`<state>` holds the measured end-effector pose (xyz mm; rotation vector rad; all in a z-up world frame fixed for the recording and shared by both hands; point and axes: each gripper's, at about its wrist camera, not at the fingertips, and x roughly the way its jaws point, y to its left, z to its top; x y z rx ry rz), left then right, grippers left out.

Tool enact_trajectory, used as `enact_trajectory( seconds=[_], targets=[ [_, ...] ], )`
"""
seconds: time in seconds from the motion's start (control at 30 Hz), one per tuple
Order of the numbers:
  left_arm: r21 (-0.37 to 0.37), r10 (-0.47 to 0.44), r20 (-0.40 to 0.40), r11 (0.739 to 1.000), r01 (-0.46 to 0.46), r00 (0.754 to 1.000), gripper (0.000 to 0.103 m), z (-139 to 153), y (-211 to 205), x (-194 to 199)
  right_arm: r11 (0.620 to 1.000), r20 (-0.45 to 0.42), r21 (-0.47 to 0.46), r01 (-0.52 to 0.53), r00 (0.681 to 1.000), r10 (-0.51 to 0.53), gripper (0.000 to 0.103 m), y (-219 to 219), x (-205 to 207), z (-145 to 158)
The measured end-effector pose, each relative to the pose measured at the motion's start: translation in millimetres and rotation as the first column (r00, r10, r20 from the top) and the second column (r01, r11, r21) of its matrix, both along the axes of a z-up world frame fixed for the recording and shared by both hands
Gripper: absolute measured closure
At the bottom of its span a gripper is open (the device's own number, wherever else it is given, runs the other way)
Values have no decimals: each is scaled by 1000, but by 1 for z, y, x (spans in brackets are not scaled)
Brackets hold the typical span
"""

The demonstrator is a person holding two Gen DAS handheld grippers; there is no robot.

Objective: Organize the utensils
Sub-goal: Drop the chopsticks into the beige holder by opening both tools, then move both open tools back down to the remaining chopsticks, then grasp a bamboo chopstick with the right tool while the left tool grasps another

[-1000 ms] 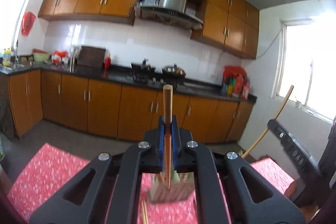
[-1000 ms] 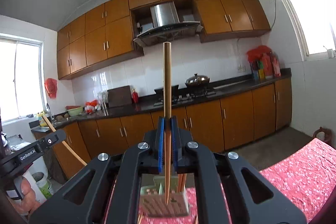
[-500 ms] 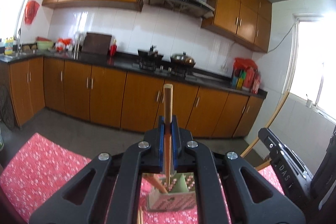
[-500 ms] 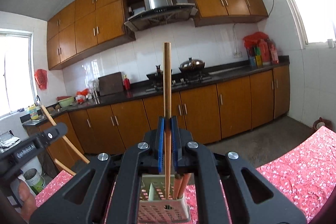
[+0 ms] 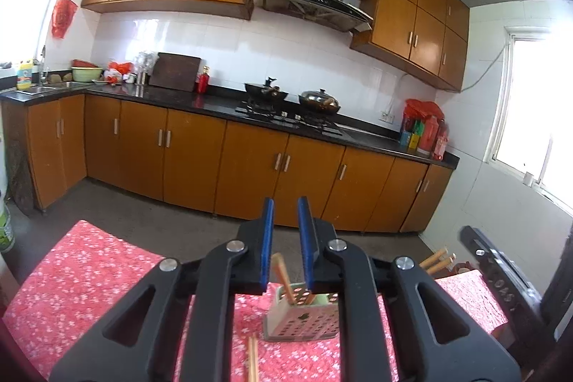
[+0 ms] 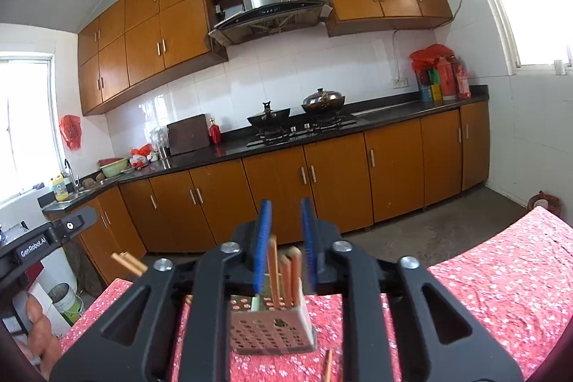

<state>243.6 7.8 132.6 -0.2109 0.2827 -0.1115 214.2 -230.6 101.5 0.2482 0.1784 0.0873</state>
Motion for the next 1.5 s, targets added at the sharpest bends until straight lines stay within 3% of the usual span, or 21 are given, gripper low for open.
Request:
enact_trajectory(
  seconds=[0.13,0.27,0.33,0.43,0.53,0.77,0.8,0.87,1.03,1.3,1.5],
  targets=[
    [3,14,-20,1000,-14,1000,84,-11,17,-29,1000,-42,-24,13,999,-14,79,-12,-27,-11],
    [48,25,-105,999,-20,994,83,-49,29,-50,999,-200,-46,-19,980,9,79,-18,-37,-54],
    [81,23,-173,997,-9,985,83,-79,31,-56,997,-326,-61,-53,945,30,79,-15,-36,-93],
    [115,13,-285,993,21,958,83,-123,34,-58,993,-499,-13,-113,862,91,79,-11,-31,-147],
    [118,0,-356,992,44,934,83,-156,32,-62,991,-590,2,-134,800,109,79,-3,-33,-185],
    [86,-57,-446,991,106,893,83,-197,28,-66,991,-652,-29,-127,754,78,82,7,-33,-213],
    [78,-70,-456,990,119,887,83,-201,26,-66,992,-644,-35,-124,762,73,83,6,-34,-213],
    [69,-94,-470,987,143,877,83,-208,22,-68,991,-644,-69,-118,763,46,95,7,-34,-214],
    [62,-144,-511,977,203,847,83,-221,3,-65,999,-646,-40,-33,763,-1,95,-14,-30,-215],
    [86,-154,-567,966,244,809,84,-239,-14,-58,997,-635,-68,-46,772,-8,95,-11,-31,-215],
    [114,-131,-578,964,239,805,86,-242,-15,-55,995,-633,-78,-55,774,-7,95,-10,-32,-214]
  ],
)
